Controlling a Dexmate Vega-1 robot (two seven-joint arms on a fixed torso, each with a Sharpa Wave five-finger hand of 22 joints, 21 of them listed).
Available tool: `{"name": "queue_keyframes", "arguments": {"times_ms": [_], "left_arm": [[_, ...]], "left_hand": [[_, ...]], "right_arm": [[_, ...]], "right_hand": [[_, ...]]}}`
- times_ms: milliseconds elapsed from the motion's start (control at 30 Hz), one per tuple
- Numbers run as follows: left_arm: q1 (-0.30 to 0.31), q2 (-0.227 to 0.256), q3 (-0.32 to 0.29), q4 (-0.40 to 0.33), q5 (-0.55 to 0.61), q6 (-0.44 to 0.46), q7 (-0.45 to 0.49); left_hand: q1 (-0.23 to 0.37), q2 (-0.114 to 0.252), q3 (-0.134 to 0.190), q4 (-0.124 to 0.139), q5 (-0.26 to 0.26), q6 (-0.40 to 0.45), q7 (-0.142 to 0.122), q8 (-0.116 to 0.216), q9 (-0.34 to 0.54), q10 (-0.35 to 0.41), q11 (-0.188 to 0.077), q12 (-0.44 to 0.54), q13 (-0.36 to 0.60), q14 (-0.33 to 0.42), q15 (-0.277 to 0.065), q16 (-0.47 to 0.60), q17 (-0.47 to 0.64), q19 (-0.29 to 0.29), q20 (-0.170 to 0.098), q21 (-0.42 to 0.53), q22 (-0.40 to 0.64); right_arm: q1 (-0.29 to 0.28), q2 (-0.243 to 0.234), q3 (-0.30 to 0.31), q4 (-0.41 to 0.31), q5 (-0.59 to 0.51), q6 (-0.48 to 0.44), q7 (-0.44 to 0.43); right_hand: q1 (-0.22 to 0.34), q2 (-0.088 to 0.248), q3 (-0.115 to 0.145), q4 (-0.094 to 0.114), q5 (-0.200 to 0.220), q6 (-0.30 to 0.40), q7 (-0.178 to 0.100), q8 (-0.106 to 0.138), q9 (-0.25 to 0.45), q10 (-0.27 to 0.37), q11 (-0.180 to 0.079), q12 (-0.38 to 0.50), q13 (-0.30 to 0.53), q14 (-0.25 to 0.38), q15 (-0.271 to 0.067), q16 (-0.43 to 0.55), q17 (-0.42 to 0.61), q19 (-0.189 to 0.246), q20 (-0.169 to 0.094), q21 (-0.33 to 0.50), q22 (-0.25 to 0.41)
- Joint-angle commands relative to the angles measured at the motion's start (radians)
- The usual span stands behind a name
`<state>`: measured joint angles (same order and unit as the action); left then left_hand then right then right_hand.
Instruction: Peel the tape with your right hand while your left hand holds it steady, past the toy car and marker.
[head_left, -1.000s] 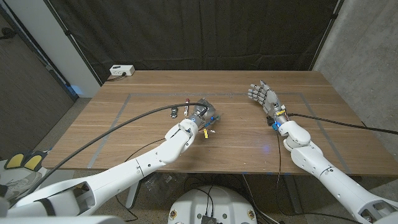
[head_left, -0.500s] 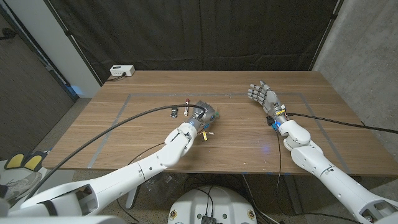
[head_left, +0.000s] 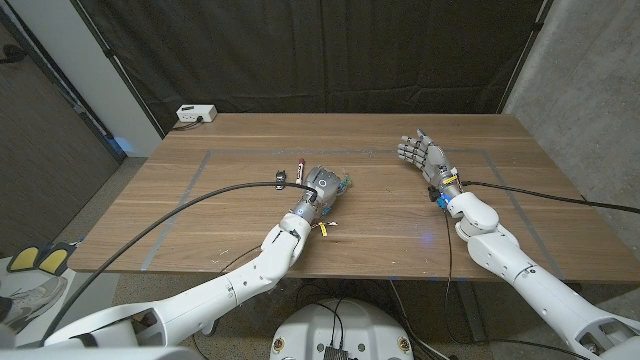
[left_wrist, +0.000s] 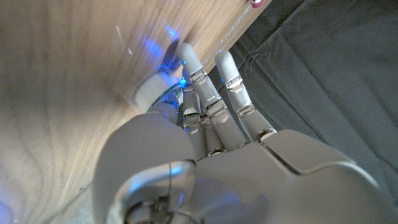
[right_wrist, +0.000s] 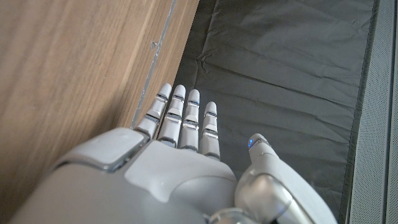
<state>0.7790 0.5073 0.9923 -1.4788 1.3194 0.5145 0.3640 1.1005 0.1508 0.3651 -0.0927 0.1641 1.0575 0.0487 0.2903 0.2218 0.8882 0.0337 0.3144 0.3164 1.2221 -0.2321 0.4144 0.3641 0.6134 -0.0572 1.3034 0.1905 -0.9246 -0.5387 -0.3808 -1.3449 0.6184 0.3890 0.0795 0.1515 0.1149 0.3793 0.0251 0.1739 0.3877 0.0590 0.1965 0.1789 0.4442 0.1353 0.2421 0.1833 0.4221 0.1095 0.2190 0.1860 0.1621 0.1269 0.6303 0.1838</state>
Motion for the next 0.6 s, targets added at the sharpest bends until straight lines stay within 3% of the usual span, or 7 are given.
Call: {"name": "queue_keyframes", "arguments": {"times_ms": [33,300,600], "left_arm": [[-0.022,-0.039,-0.002,0.069,-0.131,0.045,0.386],[-0.037,-0.056,-0.003,0.082,-0.208,0.031,0.528],[-0.058,-0.069,0.002,0.096,-0.259,0.029,0.601]], "left_hand": [[0.117,-0.104,0.068,-0.056,0.013,0.061,-0.084,0.0,0.014,0.257,-0.207,0.001,0.013,-0.007,-0.002,-0.004,0.011,-0.019,-0.086,0.009,0.001],[0.117,-0.103,0.069,-0.053,0.013,0.066,-0.083,0.001,0.014,0.26,-0.206,0.002,0.022,-0.006,-0.002,-0.004,0.019,-0.022,-0.086,0.013,0.0],[0.113,-0.102,0.068,-0.048,0.012,0.063,-0.09,0.002,0.018,0.263,-0.212,0.002,0.032,-0.006,0.0,-0.005,0.029,-0.029,-0.086,0.019,0.0]], "right_arm": [[0.011,0.009,-0.003,0.018,0.001,0.008,0.005],[0.018,0.012,-0.004,0.021,-0.002,0.008,0.003],[0.028,0.02,-0.005,0.038,0.002,0.015,0.011]], "right_hand": [[-0.012,-0.002,0.002,0.006,0.007,0.008,0.003,-0.002,0.005,0.007,0.004,0.002,0.006,0.007,0.003,-0.001,0.003,0.007,0.0,-0.005,0.002],[-0.013,-0.003,0.003,0.006,0.007,0.01,0.002,-0.001,0.005,0.008,0.005,0.001,0.006,0.006,0.002,-0.003,0.003,0.006,-0.001,-0.007,0.002],[-0.013,-0.003,0.003,0.007,0.007,0.01,0.002,-0.002,0.005,0.009,0.004,0.0,0.006,0.007,0.004,-0.005,0.003,0.006,-0.001,-0.01,0.002]]}}
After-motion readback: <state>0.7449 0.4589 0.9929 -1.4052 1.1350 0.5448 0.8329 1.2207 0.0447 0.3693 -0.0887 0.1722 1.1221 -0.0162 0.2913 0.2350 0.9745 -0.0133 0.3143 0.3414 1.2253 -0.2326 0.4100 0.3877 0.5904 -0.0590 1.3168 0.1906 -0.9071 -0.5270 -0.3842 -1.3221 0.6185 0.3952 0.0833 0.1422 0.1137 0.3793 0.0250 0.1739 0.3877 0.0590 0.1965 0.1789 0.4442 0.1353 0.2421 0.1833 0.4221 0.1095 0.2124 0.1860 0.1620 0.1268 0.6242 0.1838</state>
